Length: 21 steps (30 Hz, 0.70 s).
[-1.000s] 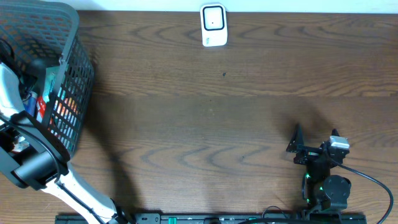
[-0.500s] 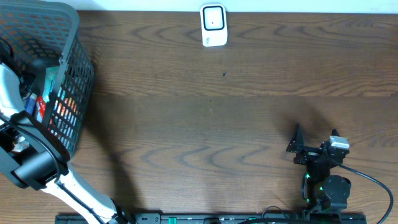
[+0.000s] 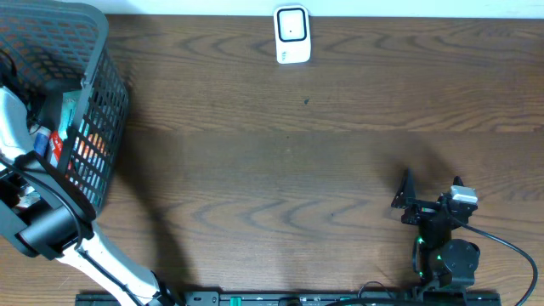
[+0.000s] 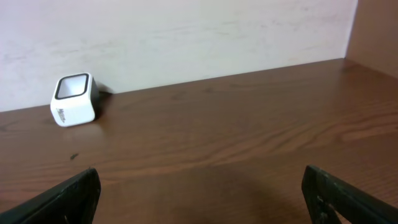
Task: Scan the item barcode
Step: 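Adjust grip and lift the cotton-bud tub upward with the left gripper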
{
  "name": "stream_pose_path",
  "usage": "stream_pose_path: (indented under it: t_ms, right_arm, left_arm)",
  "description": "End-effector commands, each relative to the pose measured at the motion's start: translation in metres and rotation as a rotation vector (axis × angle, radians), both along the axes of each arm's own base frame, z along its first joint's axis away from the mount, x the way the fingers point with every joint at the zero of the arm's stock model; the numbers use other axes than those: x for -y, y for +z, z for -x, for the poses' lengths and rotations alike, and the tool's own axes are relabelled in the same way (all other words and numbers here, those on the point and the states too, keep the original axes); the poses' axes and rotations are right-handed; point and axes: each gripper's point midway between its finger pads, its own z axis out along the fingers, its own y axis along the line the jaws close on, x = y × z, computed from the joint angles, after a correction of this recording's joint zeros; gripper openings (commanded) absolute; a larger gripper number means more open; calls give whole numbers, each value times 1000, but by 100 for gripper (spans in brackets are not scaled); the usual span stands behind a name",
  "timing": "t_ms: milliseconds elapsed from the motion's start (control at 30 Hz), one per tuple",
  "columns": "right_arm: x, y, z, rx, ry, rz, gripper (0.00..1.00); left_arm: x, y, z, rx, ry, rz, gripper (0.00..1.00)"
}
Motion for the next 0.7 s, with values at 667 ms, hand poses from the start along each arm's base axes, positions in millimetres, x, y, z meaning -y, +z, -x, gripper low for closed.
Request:
stream_pose_path:
  t_ms: [667]
  right_arm:
    - [0,-1,0,-5,1,15,99]
  left_arm:
    - [6,-45,29,-107,71,-1,93]
